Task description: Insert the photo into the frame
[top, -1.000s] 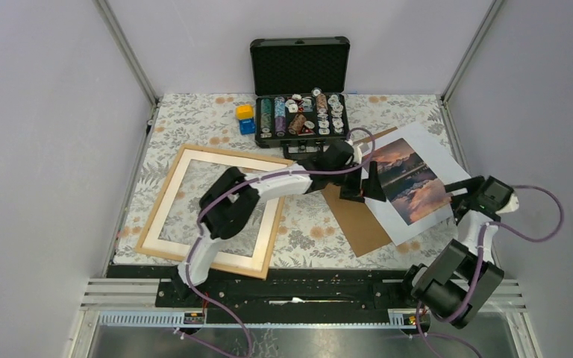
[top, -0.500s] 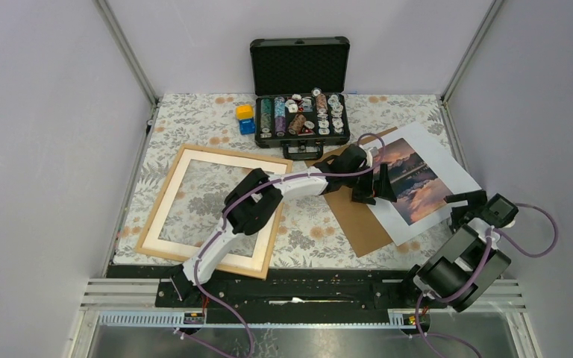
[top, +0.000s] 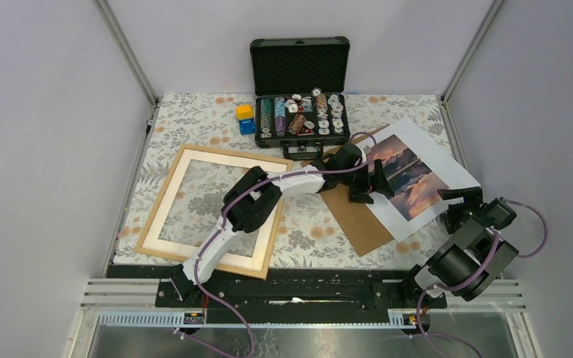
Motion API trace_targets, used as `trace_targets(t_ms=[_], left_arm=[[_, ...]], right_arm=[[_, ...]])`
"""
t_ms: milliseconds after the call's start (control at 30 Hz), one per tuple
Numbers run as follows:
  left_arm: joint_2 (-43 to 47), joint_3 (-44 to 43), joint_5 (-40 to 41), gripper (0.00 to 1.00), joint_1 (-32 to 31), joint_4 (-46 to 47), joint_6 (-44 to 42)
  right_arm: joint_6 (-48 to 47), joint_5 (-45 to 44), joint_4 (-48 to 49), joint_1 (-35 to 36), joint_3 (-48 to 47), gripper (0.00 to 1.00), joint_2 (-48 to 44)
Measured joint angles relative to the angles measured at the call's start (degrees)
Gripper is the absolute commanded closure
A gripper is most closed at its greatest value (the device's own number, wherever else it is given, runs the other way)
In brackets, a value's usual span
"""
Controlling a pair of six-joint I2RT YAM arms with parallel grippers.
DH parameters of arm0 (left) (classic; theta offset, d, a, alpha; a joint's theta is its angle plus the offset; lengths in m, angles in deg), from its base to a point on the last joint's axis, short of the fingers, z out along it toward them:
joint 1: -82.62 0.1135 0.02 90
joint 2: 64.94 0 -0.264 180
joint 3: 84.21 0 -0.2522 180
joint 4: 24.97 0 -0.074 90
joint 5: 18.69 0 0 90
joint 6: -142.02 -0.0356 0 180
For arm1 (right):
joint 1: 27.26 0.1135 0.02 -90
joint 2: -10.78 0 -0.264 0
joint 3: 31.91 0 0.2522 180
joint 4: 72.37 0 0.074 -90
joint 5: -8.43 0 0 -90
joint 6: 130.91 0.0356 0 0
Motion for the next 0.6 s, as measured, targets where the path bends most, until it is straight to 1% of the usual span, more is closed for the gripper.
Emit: trace_targets(t_ms=[367, 467, 600], left_arm=[[0.0, 0.3, 0.0, 0.01, 0.0, 0.4, 0.3], [0.0, 0.4, -0.1, 0.01, 0.1, 0.7, 0.3], [0.0, 0.5, -0.2, 0.01, 0.1, 0.9, 0.3]], right_arm=[[7.1, 8.0, -0.1, 1.2, 1.4, 0.08, -11.5], [8.0, 8.0, -0.1, 2.2, 1.4, 0.09, -12.5], [8.0, 7.7, -0.3, 2.9, 1.5, 0.15, -12.4]])
